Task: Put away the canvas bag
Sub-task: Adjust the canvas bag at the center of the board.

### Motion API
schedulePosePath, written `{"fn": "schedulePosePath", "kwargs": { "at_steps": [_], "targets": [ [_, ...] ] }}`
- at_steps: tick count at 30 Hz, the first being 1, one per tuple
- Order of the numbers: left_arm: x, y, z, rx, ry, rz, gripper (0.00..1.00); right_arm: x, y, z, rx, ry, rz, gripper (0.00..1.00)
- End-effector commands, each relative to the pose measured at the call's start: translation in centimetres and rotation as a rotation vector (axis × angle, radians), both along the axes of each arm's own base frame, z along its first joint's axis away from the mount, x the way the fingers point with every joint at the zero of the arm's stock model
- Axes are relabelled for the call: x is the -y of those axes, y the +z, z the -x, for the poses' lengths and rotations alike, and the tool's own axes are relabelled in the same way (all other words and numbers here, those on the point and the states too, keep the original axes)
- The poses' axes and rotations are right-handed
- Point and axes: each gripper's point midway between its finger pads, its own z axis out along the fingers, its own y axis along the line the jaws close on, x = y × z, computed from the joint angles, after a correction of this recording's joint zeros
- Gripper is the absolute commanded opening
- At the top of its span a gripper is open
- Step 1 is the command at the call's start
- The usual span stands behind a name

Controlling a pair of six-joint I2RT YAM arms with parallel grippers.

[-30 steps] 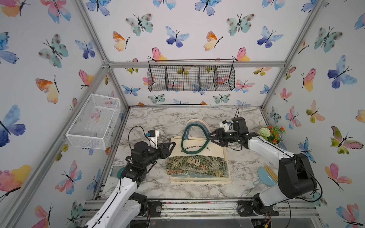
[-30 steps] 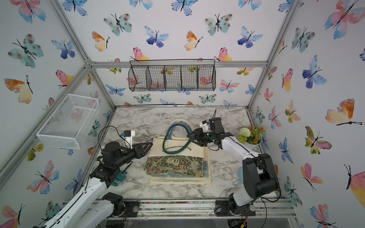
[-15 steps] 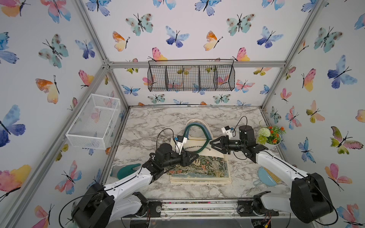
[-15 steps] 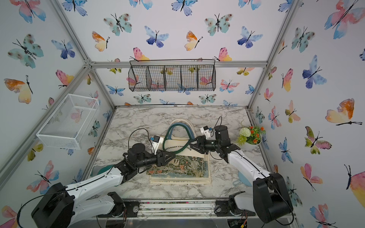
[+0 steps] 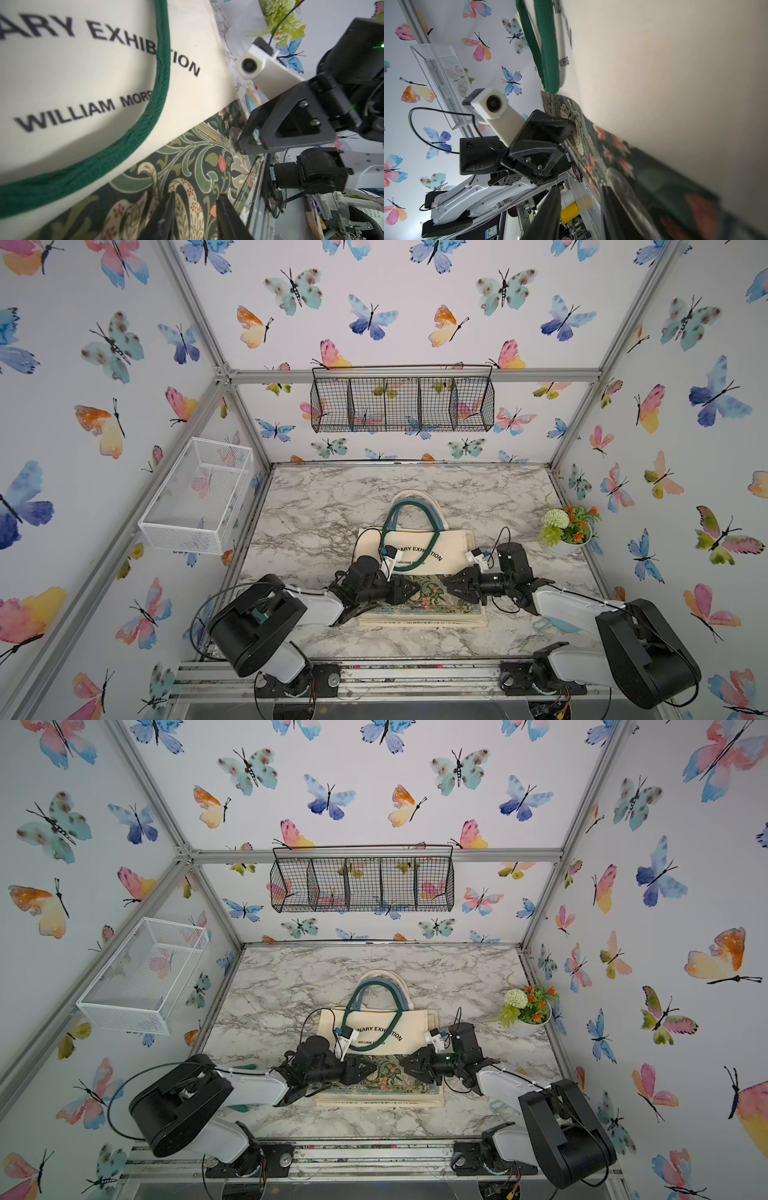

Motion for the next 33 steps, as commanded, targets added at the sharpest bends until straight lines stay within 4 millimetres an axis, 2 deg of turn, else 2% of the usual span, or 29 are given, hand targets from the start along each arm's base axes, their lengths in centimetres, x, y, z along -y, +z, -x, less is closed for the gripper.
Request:
{"fn": "schedulePosePath", "kwargs": {
  "at_steps": [1,5,8,10,13,15,19,21,25,27,33],
  "targets": [
    [0.8,-0.2,0.7,-0.027,-0.060,0.059,0.36,-0.4,1.7,-1.4,0.077,-0.021,-0.019,0.37],
    [1.1,-0.7,0.9,-0.047,-0.080,0.062,0.36,-0.7,3.0,-2.7,0.098,-0.034,0.002,0.40],
    [0.9,0.1,0.9,-0.039,-0.080,0.079,0.35,-0.7,3.1,-3.8,0.084,-0.065,0.019,0.40],
    [0.6,1.0,0.8,-0.025,-0.075,0.081,0.36,-0.9,2.8,-4.6,0.065,-0.090,0.027,0.32],
    [0.0,1.6,0.7,0.018,-0.072,0.028,0.38,-1.5,2.2,-5.6,0.039,-0.108,0.036,0.12],
    [-0.3,1.1,0.8,0.036,-0.084,-0.014,0.39,-1.9,1.4,-6.5,0.027,-0.130,0.078,0.02],
    [-0.7,-1.1,1.2,0.008,-0.091,-0.049,0.36,-2.3,-0.7,-8.0,0.002,-0.184,0.192,0.02],
    [-1.2,-2.3,1.1,0.000,-0.066,-0.076,0.31,-2.8,-1.6,-8.6,-0.002,-0.194,0.228,0.02],
    [-3.1,-5.4,0.7,-0.020,0.008,-0.190,0.23,-4.0,-3.1,-8.8,-0.026,-0.192,0.247,0.02],
    [-3.6,-6.7,1.3,-0.044,0.004,-0.218,0.22,-4.7,-3.9,-8.8,-0.036,-0.184,0.258,0.02],
    [-3.7,-7.5,2.1,-0.072,-0.009,-0.201,0.21,-6.9,-6.1,-8.4,-0.062,-0.161,0.278,0.02]
  ]
}}
